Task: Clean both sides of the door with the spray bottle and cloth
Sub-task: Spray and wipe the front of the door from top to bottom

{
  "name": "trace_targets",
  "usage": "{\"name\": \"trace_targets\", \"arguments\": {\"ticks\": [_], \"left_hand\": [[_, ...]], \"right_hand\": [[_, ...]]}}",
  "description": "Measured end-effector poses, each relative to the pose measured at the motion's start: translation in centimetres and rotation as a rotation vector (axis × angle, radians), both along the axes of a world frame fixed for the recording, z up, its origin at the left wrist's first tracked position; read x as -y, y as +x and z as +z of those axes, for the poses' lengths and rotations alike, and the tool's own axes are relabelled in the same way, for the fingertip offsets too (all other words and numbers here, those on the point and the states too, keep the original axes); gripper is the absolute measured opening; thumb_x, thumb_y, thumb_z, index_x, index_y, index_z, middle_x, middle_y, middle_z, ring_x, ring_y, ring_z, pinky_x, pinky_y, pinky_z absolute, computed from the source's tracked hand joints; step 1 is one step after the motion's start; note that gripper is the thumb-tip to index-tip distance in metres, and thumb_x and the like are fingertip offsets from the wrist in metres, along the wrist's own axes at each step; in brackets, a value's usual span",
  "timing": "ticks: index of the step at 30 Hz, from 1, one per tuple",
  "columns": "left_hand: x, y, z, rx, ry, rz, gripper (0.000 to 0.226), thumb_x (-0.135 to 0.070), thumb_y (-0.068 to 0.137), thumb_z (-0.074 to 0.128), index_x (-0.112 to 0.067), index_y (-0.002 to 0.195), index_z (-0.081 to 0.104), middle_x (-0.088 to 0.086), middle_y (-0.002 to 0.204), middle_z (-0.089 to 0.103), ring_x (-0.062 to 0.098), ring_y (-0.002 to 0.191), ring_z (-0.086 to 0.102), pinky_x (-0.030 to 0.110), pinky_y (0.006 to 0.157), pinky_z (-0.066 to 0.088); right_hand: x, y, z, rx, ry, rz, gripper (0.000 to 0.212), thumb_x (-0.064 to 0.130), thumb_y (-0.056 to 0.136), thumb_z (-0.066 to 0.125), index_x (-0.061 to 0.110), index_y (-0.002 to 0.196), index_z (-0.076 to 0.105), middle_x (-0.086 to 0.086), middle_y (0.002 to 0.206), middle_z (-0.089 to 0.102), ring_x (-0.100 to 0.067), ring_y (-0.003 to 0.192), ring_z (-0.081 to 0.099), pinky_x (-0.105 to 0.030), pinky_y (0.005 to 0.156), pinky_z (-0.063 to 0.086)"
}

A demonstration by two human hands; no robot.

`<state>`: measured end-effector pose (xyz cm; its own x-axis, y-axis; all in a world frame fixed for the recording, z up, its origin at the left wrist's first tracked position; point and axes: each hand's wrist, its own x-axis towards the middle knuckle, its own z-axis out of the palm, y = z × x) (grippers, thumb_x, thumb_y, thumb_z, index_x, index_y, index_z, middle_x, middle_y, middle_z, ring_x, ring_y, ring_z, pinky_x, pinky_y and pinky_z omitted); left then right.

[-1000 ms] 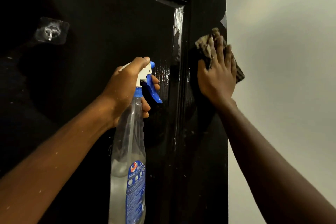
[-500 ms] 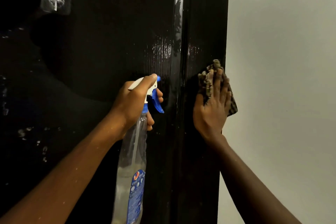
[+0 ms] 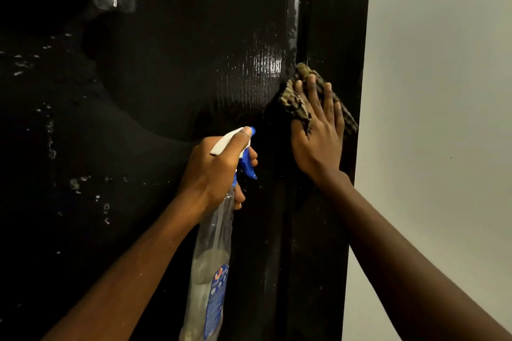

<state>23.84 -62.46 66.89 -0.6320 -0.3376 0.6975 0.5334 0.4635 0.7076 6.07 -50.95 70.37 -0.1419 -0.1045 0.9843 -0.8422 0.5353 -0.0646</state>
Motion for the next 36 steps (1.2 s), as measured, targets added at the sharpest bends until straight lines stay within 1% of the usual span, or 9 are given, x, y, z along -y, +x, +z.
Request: {"name": "trace_targets", "arguments": {"ticks": [3,6,10,15,20,22,28,32,36], "left_hand": [[0.4,0.4,0.5,-0.023,0.025,0.013,0.053,-0.052,0.096,0.047,-0.005,0.081,0.067,0.009,0.077,0.072,0.029,0.037,0.054,0.034,0.044,0.049],[0.5,0.9,0.9,-0.038,0.035,-0.005,0.053,-0.050,0.098,0.046,-0.004,0.083,0.067,0.011,0.081,0.072,0.029,0.037,0.054,0.035,0.045,0.049],[0.8,1.5,0.9,-0.029,0.042,-0.026,0.052,-0.047,0.099,0.044,-0.002,0.087,0.066,0.012,0.087,0.072,0.027,0.038,0.053,0.034,0.045,0.049],[1.2,1.5,1.0,-0.011,0.047,-0.044,0.052,-0.048,0.099,0.045,-0.002,0.086,0.066,0.013,0.089,0.072,0.028,0.038,0.052,0.035,0.046,0.049],[1.5,1.0,1.6,-0.018,0.046,-0.033,0.052,-0.048,0.099,0.045,-0.003,0.085,0.066,0.014,0.087,0.072,0.029,0.038,0.053,0.034,0.046,0.048],[1.7,1.1,1.8,-0.023,0.044,-0.030,0.052,-0.047,0.099,0.044,-0.002,0.087,0.066,0.013,0.087,0.072,0.028,0.038,0.053,0.035,0.046,0.048],[2.3,1.6,1.7,-0.037,0.056,-0.046,0.053,-0.047,0.099,0.045,0.001,0.087,0.065,0.015,0.090,0.072,0.029,0.038,0.052,0.033,0.045,0.048],[2.0,1.6,2.2,-0.039,0.061,-0.059,0.053,-0.046,0.099,0.045,0.002,0.087,0.065,0.016,0.088,0.072,0.028,0.038,0.051,0.033,0.045,0.048],[1.5,1.3,3.0,-0.044,0.074,-0.067,0.053,-0.046,0.098,0.046,0.002,0.089,0.065,0.017,0.090,0.072,0.027,0.038,0.050,0.034,0.045,0.048]], "right_hand": [[0.7,0.2,-2.5,-0.132,0.048,-0.045,0.060,0.043,0.099,0.030,0.026,0.157,0.035,0.006,0.165,0.027,-0.020,0.156,0.010,-0.050,0.125,0.014],[0.1,-0.3,-9.1,-0.186,0.052,-0.045,0.057,0.040,0.099,0.036,0.020,0.152,0.044,0.001,0.161,0.036,-0.025,0.155,0.018,-0.056,0.120,0.023],[0.2,-0.2,-14.1,-0.165,0.068,-0.084,0.058,0.049,0.105,0.022,0.021,0.151,0.044,0.000,0.159,0.039,-0.026,0.154,0.021,-0.057,0.120,0.024],[1.3,0.8,-9.6,-0.119,-0.034,0.012,0.055,0.042,0.100,0.034,0.021,0.149,0.048,0.004,0.156,0.042,-0.022,0.154,0.019,-0.054,0.121,0.022],[2.2,1.4,-2.5,-0.010,-0.095,0.033,0.061,0.044,0.095,0.030,0.026,0.152,0.043,0.010,0.159,0.036,-0.013,0.155,0.010,-0.043,0.125,0.009],[2.7,1.8,-3.8,0.018,-0.115,0.061,0.061,0.042,0.096,0.029,0.025,0.154,0.040,0.012,0.160,0.032,-0.011,0.155,0.008,-0.043,0.126,0.009],[3.0,2.7,-14.6,0.112,-0.130,0.115,0.058,0.037,0.098,0.030,0.025,0.154,0.036,0.014,0.159,0.030,-0.009,0.155,0.009,-0.047,0.124,0.011],[3.5,2.7,-11.6,0.135,-0.151,0.104,0.059,0.042,0.098,0.027,0.027,0.155,0.034,0.016,0.159,0.026,-0.006,0.155,0.003,-0.040,0.125,0.005],[3.4,2.4,-4.3,0.157,-0.125,0.070,0.066,0.052,0.095,0.018,0.032,0.158,0.027,0.007,0.165,0.027,-0.003,0.154,-0.004,-0.032,0.125,-0.004]]}}
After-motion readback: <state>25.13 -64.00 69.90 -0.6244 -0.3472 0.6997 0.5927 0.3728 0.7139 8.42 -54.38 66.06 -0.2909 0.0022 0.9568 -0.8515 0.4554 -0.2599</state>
